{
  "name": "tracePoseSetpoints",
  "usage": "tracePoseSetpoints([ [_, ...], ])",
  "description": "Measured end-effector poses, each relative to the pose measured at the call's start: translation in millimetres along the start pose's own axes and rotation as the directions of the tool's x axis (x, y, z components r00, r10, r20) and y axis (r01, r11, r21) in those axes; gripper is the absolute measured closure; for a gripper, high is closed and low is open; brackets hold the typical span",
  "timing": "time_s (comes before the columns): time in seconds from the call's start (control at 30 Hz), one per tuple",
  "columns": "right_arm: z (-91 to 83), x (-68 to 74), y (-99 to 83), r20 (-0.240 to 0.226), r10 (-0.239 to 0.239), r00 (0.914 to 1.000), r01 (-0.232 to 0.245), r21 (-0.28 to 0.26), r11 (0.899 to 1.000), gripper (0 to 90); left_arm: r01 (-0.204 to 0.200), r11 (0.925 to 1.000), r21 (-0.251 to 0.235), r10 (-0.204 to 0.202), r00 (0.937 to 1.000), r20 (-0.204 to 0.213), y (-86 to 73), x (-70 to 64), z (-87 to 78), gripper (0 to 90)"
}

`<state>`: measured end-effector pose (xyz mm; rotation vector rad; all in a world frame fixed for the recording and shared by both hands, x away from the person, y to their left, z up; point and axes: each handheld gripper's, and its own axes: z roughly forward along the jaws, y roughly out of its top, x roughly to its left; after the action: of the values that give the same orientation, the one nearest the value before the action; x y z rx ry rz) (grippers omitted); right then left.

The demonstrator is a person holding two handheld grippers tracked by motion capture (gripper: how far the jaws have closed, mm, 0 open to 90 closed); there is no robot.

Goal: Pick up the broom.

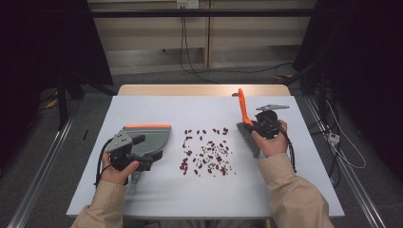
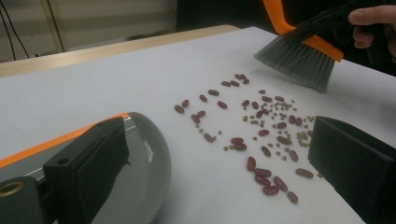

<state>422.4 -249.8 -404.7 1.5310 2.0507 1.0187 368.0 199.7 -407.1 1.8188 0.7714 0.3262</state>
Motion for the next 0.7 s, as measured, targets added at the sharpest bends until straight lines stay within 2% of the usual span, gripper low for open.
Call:
tracePoseSetpoints([
  [0.27, 11.7, -4.8, -2.6, 0.014, 0.003, 0.9999, -0.003, 0.019, 1.0, 69.9, 0.004, 1.0, -0.003, -0.004, 1.0, -0.001, -0.3, 0.3, -0.3, 4.7],
  [0.53, 11.9, -4.0, -3.0, 0.021, -0.015, 0.9997, 0.015, 0.021, 1.0, 68.8, 0.003, 1.0, 0.0, -0.003, 1.0, 0.002, -1.0, 0.5, 0.6, 4.7],
  [0.7, 10.0, -3.7, -2.6, 0.028, -0.02, 0.9994, 0.02, 0.0, 1.0, 65.6, 0.0, 1.0, 0.004, 0.0, 1.0, 0.001, -1.3, 0.6, 0.8, 4.7],
])
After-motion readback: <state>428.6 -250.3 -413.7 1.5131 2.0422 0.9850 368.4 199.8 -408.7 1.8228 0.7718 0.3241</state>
